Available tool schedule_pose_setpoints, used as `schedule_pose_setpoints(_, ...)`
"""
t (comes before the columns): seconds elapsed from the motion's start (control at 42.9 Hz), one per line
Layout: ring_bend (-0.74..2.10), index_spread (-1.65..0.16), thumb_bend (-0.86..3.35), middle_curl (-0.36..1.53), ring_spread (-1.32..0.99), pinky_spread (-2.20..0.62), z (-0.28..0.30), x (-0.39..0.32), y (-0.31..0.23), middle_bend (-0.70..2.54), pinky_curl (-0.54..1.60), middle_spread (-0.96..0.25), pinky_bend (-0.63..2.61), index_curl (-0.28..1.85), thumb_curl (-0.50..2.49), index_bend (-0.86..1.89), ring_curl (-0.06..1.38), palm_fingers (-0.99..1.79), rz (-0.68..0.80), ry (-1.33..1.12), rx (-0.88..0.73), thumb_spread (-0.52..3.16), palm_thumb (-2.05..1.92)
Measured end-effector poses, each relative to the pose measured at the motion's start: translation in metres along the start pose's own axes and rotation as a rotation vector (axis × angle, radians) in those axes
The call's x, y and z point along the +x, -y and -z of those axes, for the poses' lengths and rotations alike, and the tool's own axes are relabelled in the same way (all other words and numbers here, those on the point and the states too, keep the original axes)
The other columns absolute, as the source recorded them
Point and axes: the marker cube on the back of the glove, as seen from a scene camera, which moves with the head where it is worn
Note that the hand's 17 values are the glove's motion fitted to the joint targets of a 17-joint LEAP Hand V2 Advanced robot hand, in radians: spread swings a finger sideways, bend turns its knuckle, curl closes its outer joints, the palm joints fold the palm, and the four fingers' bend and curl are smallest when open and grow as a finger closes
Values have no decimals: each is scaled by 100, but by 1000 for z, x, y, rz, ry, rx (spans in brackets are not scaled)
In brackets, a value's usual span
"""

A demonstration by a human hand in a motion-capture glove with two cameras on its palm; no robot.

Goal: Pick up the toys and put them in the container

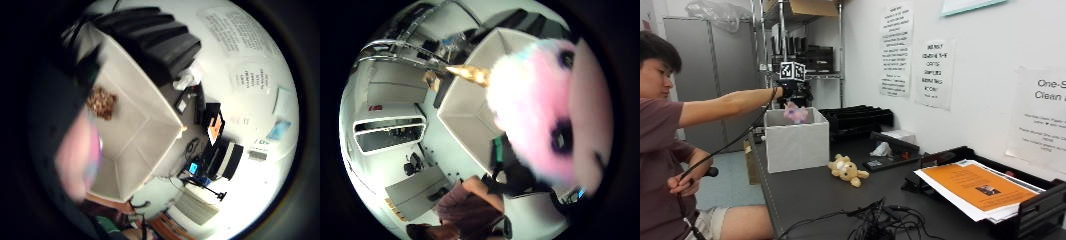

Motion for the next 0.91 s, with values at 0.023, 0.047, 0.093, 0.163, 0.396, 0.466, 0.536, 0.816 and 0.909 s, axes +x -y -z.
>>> schedule_pose_setpoints(0.023,134,-29,-14,77,-32,-31,0,2,-2,92,64,-23,119,94,81,42,69,-16,0,1,-22,85,26)
schedule_pose_setpoints(0.047,131,-27,-13,76,-29,-29,0,5,-5,87,68,-22,122,95,79,39,71,-26,7,-7,-44,89,21)
schedule_pose_setpoints(0.093,109,-26,-13,68,-23,-21,4,14,-12,66,65,-18,125,86,73,25,65,-55,16,-28,-73,93,11)
schedule_pose_setpoints(0.163,86,-24,-9,61,-18,-14,17,30,-23,50,58,-13,121,74,67,12,55,-51,-16,7,-39,99,2)
schedule_pose_setpoints(0.396,59,-21,-5,49,-8,-2,51,99,-55,24,48,-8,102,52,53,6,40,-31,-190,-33,-42,110,-5)
schedule_pose_setpoints(0.466,56,-21,-5,47,-6,0,55,132,-74,21,46,-8,98,48,50,6,38,-27,-233,-44,-36,112,-5)
schedule_pose_setpoints(0.536,54,-21,-5,46,-5,1,56,170,-94,18,44,-9,95,44,47,7,37,-24,-285,-53,-30,113,-4)
schedule_pose_setpoints(0.816,50,-22,-3,43,-3,4,2,285,-134,18,39,-10,85,34,40,9,35,-15,-400,5,-36,119,-2)
schedule_pose_setpoints(0.909,50,-23,-3,42,-3,4,-44,301,-120,18,38,-10,84,32,39,10,35,-13,-394,37,-81,120,-1)
